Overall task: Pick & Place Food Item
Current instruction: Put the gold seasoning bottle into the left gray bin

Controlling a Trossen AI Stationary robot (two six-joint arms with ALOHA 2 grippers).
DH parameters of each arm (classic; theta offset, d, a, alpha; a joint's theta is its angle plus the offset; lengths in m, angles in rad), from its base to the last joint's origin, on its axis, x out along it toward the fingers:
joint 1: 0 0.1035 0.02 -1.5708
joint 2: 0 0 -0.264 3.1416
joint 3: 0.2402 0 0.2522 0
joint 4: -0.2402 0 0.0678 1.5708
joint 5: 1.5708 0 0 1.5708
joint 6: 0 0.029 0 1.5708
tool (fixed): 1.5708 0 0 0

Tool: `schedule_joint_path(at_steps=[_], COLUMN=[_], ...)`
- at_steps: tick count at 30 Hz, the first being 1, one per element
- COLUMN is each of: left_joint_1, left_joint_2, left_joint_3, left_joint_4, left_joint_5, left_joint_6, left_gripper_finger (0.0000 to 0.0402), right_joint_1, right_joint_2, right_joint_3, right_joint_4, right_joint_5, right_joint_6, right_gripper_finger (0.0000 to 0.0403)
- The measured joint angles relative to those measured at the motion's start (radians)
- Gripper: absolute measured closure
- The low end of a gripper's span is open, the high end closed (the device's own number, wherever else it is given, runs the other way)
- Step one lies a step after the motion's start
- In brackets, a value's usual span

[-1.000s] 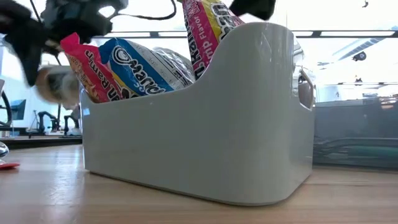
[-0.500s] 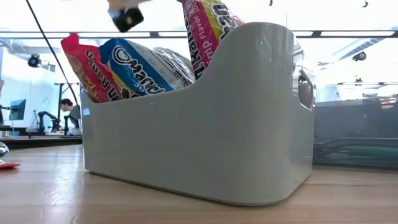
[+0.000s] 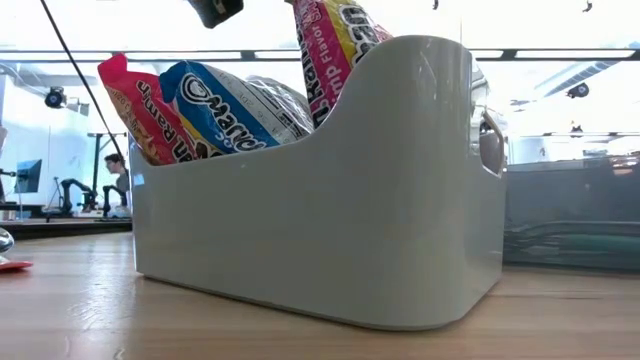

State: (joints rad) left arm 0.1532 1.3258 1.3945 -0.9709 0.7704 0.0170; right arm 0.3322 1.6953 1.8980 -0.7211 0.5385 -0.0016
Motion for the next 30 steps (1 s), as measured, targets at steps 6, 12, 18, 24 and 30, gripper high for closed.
schedule_joint_path(at_steps=[6, 12, 18, 24, 30], left_joint_1=[0.010, 0.072, 0.092, 0.093, 0.093], left_joint_2=[0.000, 0.026, 0.065, 0.095, 0.119], left_joint_3=[-0.001, -0.001, -0.002, -0.002, -0.002], left_joint_4=[0.028, 0.164, 0.315, 0.458, 0.512], left_joint_5=[0.006, 0.140, 0.275, 0.317, 0.348], left_joint_6=[-0.089, -0.410, -0.663, -0.826, -0.931], left_gripper_finger=[0.0122, 0.0121, 0.0121, 0.0121, 0.0121], right_joint_1=[-0.002, 0.033, 0.047, 0.048, 0.047], right_joint_2=[0.016, 0.037, 0.068, 0.103, 0.135], right_joint_3=[0.011, 0.026, 0.049, 0.072, 0.071], right_joint_4=[0.008, -0.005, -0.032, -0.060, -0.090], right_joint_5=[-0.008, 0.008, 0.263, 0.317, 0.433], right_joint_6=[-0.065, -0.314, -0.519, -0.545, -0.598], right_gripper_finger=[0.0010, 0.0012, 0.0013, 0.0013, 0.0013])
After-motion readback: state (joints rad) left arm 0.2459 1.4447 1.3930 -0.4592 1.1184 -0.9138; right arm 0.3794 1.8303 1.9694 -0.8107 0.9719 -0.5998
